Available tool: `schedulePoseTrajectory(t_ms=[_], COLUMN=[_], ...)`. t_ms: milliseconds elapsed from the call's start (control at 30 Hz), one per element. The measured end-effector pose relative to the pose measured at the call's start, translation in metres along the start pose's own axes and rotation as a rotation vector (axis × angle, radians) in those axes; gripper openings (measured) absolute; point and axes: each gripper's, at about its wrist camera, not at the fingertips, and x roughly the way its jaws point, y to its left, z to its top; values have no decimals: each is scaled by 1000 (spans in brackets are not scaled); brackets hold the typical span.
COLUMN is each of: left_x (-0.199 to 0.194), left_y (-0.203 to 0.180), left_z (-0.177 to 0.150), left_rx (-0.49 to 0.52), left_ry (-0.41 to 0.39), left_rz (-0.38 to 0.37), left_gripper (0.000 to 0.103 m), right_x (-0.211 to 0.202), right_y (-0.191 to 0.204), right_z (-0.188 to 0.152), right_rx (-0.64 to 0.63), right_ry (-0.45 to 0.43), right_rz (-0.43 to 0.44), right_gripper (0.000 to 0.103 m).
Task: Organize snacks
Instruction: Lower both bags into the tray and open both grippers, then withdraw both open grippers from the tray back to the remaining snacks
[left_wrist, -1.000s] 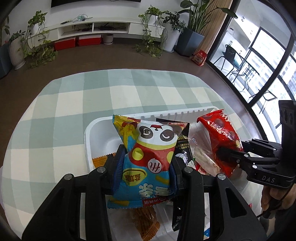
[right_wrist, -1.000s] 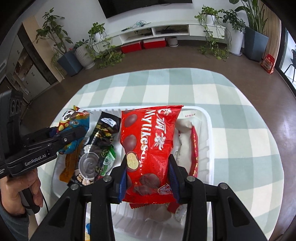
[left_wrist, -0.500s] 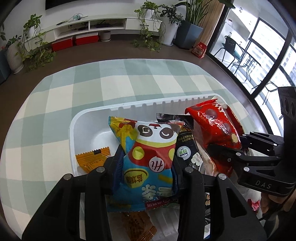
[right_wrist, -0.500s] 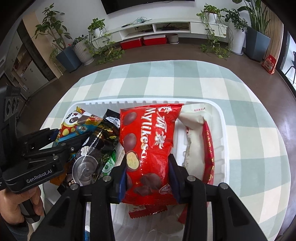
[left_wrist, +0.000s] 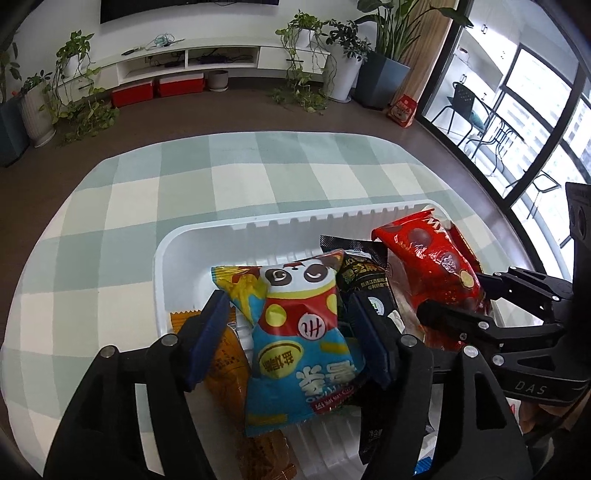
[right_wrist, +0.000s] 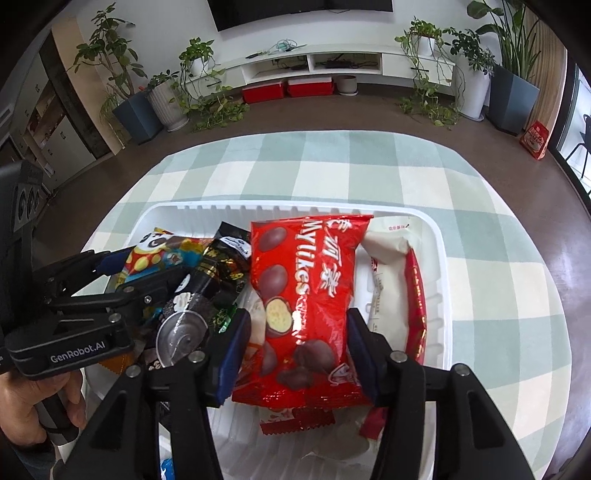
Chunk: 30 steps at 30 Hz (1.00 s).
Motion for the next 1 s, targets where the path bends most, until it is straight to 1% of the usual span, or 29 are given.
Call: schedulePoseTrajectory(t_ms=[67, 100, 133, 233, 367, 467, 533, 567, 633, 733, 867, 933, 1000], left_x=[-6, -9, -13, -23, -36, -52, -66, -74, -89, -109, -131, -139, -143], left_y=[-2, -3, -4, -8, -13, -17, -21, -23, -27, -36, -46, -52, -55], left_z=[0, 0, 1, -1, -5, -11, -17, -21, -30, -46, -75, -95, -115], left_rx=[2, 2, 2, 10, 18, 23, 30, 34, 47, 83, 138, 176, 181], left_ry=[-11, -20, -29, -42, -57, -79, -100, -109, -124, -141, -150, -139, -119], left_rz=[-5, -8, -14, -21, -27, -33, -38, -39, -45, -53, -49, -37, -28], left_gripper=[69, 74, 77, 77, 78, 89, 99, 101, 103, 103, 103, 103, 103], right_x=[-4, -7, -10, -19, -33, -50, -65, -74, -92, -117, -138, -146, -152], right_y=[1, 2, 2, 0, -1, -1, -3, -5, -9, -16, -25, -29, -34], right_z=[0, 0, -1, -2, -5, -9, -15, -19, -29, -48, -80, -102, -126], right_rx=[-5, -2, 1, 16, 22, 24, 38, 47, 69, 108, 154, 175, 205], right_ry=[-8, -13, -18, -35, -55, -81, -108, -123, -156, -197, -213, -208, -205], right_rz=[-3, 0, 3, 13, 20, 27, 46, 59, 83, 123, 154, 163, 164], right_gripper=[59, 61, 63, 68, 68, 69, 75, 77, 84, 90, 91, 91, 91])
